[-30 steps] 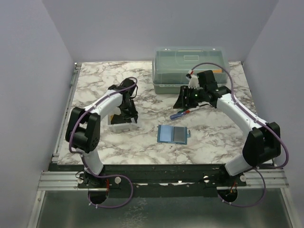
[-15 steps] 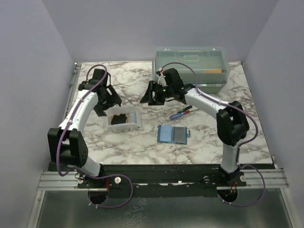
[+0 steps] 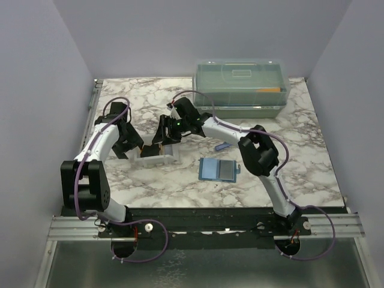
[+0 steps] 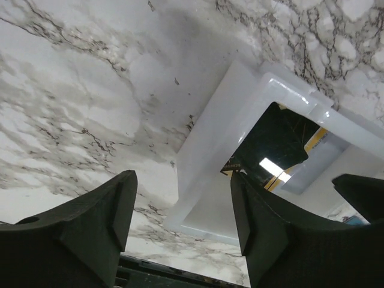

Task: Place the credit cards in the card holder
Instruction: Pick up the credit card from the storage box.

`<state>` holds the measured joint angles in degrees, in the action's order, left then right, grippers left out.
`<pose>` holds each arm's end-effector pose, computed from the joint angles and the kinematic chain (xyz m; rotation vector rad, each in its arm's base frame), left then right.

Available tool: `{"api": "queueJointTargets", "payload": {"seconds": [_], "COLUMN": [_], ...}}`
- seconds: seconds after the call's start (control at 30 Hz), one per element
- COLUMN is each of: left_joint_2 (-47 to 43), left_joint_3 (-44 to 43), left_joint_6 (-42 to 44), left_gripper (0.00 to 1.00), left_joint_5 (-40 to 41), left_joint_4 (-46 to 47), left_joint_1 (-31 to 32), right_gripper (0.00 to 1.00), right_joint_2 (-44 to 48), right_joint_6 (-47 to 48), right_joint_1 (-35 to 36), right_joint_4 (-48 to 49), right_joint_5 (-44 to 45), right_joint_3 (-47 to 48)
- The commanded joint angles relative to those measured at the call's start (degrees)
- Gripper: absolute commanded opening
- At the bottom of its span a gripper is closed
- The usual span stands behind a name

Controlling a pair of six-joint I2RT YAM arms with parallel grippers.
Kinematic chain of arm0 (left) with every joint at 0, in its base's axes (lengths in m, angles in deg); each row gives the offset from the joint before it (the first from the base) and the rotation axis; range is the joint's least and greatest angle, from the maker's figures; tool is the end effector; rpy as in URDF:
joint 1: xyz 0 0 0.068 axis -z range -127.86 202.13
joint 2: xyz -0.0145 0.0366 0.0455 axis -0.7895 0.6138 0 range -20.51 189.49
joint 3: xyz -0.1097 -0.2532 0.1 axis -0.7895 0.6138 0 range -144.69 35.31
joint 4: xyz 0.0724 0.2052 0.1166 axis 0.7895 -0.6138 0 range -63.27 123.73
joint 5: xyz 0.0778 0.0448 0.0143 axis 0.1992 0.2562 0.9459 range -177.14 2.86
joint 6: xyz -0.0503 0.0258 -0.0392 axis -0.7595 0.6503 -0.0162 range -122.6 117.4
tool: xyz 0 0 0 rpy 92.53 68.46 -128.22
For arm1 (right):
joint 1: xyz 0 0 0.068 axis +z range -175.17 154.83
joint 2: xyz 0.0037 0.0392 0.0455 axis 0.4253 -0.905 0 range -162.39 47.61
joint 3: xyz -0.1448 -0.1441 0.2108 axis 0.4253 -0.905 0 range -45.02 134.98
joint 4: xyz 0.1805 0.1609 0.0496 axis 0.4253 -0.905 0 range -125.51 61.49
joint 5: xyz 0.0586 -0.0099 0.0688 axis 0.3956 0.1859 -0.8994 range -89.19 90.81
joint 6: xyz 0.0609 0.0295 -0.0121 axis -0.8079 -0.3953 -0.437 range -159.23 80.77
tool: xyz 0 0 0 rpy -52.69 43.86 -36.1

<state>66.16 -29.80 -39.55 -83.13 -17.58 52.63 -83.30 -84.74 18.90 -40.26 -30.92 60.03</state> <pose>0.2770 0.0015 0.2461 -0.9011 2.6891 -0.0431 0.3644 0.3936 0.2092 -0.3193 2.5144 1.3760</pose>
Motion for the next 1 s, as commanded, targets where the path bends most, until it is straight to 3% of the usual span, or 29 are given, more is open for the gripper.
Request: {"api": "queueJointTargets", "payload": {"seconds": [0.0, 0.47, 0.8, 0.97], "left_joint_2": [-2.14, -7.60, -12.50, -12.86], "left_joint_3": [4.27, 15.11, 19.61, 21.08], "left_joint_6": [2.27, 4.78, 13.36, 14.03], "left_gripper": [0.65, 0.00, 0.00, 0.00], "left_joint_5": [-5.94, -5.90, -0.36, -0.03], "left_joint_4": [4.48, 18.37, 27.39, 29.95], "left_joint_1": [0.04, 0.49, 1.40, 2.98], "right_gripper": [0.62, 0.57, 0.59, 0.60], "right_joint_2": [-3.49, -6.72, -6.13, -7.79], "right_joint_6": [1.02, 3.96, 12.18, 10.54], "right_joint_1": [1.17, 2.50, 2.33, 2.24], "right_joint_4": [-3.27, -6.21, -4.84, -4.69], "right_joint_5": [1.83, 4.53, 7.25, 8.19], "right_joint_3": [1.29, 4.50, 4.99, 8.20]}}
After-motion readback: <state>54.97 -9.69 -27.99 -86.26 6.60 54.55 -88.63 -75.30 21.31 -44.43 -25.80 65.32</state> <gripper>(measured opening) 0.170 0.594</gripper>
